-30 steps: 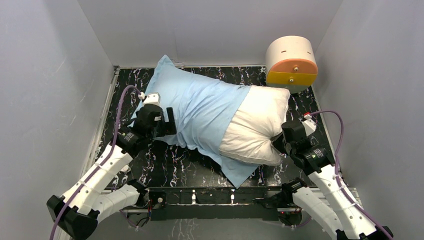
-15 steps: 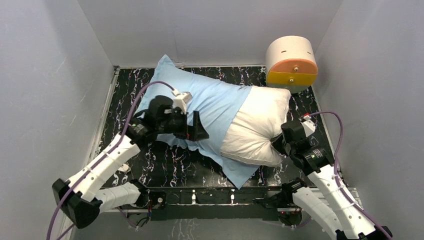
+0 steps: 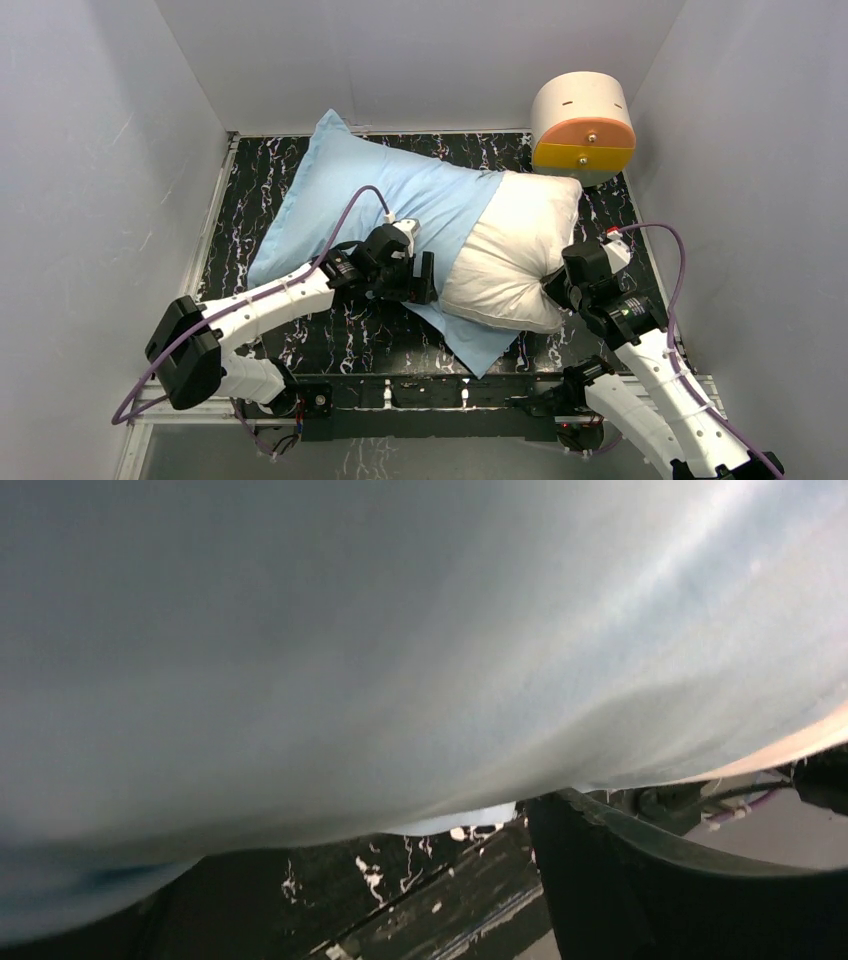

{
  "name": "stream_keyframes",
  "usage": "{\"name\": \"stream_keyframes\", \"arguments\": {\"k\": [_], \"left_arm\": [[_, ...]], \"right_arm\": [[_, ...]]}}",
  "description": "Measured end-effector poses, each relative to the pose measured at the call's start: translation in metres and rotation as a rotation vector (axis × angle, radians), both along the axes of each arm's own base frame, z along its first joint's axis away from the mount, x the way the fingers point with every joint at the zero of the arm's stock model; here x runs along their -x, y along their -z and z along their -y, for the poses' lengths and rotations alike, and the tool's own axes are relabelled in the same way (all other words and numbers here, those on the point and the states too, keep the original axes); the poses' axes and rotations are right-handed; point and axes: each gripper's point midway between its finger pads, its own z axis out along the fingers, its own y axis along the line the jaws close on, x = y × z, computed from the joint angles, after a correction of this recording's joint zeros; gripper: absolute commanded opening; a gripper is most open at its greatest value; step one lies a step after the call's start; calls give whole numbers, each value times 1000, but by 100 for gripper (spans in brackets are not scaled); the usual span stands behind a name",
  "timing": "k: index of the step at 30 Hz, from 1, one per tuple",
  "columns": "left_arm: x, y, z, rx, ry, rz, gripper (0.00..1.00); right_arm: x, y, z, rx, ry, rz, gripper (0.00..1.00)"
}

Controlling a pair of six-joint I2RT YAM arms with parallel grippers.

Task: Remove the pillowcase from the pillow
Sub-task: Remove the pillow from the pillowcase.

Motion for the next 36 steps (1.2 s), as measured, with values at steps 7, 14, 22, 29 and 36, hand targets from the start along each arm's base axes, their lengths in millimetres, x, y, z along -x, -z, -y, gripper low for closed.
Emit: {"name": "stream_keyframes", "arguments": {"k": [7,14,22,29,36], "left_arm": [[-19,4,10,44,-28,98,28],[-26,8,3,59,-62,185,0],[-37,6,-33,-75,-198,256,0],[-38,-10,-78,-133,-402,307,0],[-28,-21,-104,-98,-481,339,0]], "right_arm": [[-1,0,2,9,11,4,11],[-2,1,3,14,13,-2,11],[-1,1,-1,0,0,-6,11],[-1,-8,-11,-32,-34,1,8],[0,-13,-23,-69,-78,1,15]]}}
